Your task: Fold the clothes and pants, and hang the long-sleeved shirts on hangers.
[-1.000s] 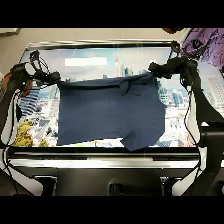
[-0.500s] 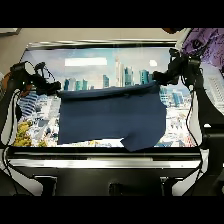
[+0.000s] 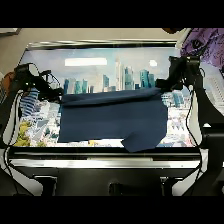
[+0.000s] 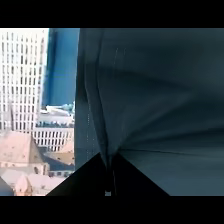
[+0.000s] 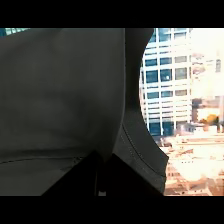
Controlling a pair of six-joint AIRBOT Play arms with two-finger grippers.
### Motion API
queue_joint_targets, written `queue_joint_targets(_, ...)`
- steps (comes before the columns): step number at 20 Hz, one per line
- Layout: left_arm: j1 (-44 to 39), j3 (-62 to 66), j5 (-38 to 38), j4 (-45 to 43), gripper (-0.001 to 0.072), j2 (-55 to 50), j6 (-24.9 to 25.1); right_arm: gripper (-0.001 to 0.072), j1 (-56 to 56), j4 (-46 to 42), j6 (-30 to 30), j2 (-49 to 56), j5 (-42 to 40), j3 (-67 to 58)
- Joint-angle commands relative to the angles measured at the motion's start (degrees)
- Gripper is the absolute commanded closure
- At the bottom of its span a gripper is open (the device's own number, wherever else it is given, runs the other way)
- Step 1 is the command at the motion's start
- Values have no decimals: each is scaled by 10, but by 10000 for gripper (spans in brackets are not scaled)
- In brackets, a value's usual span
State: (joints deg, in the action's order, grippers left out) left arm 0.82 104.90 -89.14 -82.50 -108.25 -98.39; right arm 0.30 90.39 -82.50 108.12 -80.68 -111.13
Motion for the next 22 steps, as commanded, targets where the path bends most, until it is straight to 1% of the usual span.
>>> queue_joint_targets(1,-9,-23,-15,0,692,-3,0,680,0,-5,-2,16,-33,6)
queue_joint_targets(7,-13,-52,-13,0,684,-25,0,678,0,11,-8,58,-56,7)
queue_joint_targets(8,-13,-52,-12,0,610,-28,-2,677,0,13,-8,63,-54,7)
queue_joint_targets(9,-13,-52,-12,0,430,-31,-3,648,0,19,-8,66,-54,7)
queue_joint_targets(10,-12,-50,-12,0,248,-30,-7,564,0,21,-8,67,-54,6)
queue_joint_targets(11,-11,-43,-14,-4,115,-28,-7,436,-3,29,-8,64,-54,6)
queue_joint_targets(12,-7,-31,-18,-18,88,-22,-8,384,-10,52,-13,55,-59,6)
queue_joint_targets(15,24,1,-22,-77,88,42,-22,374,-65,116,-48,-7,-67,7)
queue_joint_targets(17,63,-22,-8,-78,89,116,-22,374,-134,174,-72,-63,-58,28)
queue_joint_targets(19,108,-110,42,-64,89,206,-22,374,-210,238,-91,-121,-53,109)
queue_joint_targets(20,132,-173,72,-41,89,251,-22,374,-244,263,-100,-153,-52,175)
queue_joint_targets(22,186,-320,131,47,89,338,-21,373,-286,290,-116,-218,-43,321)
